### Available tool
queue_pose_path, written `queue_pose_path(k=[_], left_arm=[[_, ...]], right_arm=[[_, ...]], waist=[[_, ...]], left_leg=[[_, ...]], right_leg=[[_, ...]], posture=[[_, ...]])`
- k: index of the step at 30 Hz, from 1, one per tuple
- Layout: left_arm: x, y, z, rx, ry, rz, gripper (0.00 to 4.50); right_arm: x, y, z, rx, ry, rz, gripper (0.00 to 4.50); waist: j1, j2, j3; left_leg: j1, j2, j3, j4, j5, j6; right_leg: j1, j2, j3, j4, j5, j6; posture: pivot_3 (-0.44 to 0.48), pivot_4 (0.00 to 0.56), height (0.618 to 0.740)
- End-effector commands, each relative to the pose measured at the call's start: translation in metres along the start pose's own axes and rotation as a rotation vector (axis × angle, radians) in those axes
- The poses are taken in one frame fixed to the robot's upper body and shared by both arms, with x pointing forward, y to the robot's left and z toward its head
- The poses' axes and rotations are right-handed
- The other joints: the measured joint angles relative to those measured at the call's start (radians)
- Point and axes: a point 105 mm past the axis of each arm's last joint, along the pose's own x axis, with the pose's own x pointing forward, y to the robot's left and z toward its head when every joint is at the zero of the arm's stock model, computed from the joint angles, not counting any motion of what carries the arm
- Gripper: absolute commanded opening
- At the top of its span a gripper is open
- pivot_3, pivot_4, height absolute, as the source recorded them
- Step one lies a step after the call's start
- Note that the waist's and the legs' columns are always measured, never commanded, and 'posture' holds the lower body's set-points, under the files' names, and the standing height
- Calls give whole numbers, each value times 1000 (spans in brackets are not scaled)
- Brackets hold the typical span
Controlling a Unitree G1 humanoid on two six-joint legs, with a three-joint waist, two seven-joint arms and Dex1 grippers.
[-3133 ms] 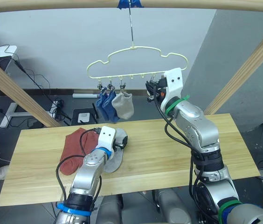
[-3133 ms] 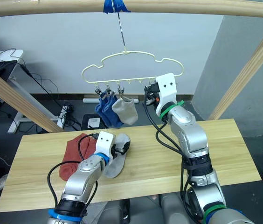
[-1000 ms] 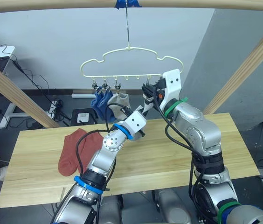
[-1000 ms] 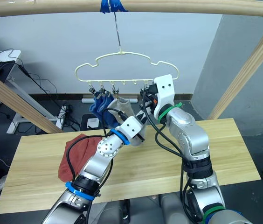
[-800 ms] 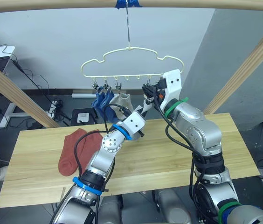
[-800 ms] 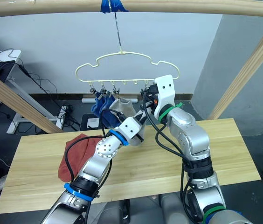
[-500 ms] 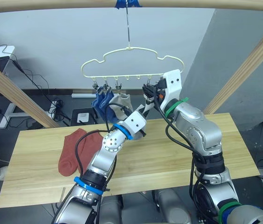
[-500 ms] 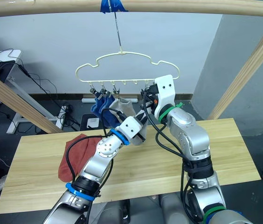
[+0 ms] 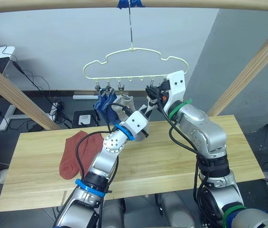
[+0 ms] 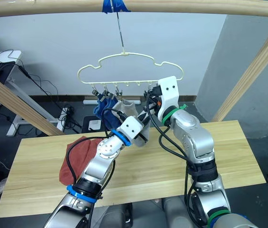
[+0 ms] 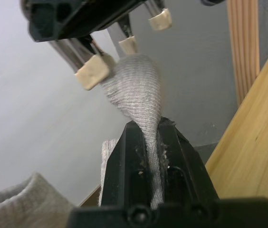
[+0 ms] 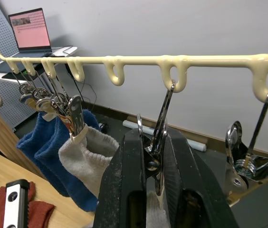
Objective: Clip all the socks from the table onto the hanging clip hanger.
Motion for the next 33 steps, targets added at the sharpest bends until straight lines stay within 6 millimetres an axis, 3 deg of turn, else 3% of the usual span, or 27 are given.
queue_pose_path(k=[1,22,30,33], left_arm=[[3,3,17,4,-76,14,0],[12,16,32,-20,-124,73,0],[15,16,28,-23,-106,76,0],[16,16,25,-31,-88,74,0]], right_arm=[[-3,6,11,-14,-52,21,152],[-2,8,7,-1,-33,30,152],[-3,7,12,47,-48,29,2871],[-4,8,15,61,-57,37,2871]], waist=[[0,0,0],[0,0,0],[1,0,0],[1,0,0]], left_leg=[[0,0,0,0,0,0],[0,0,0,0,0,0],[-1,0,0,0,0,0],[-1,0,0,-1,0,0]], right_leg=[[0,0,0,0,0,0],[0,0,0,-1,-2,4],[0,0,0,-1,-2,4],[0,0,0,-1,-2,4]], posture=[[-216,275,740],[-207,269,740],[-207,261,740],[-205,262,740]])
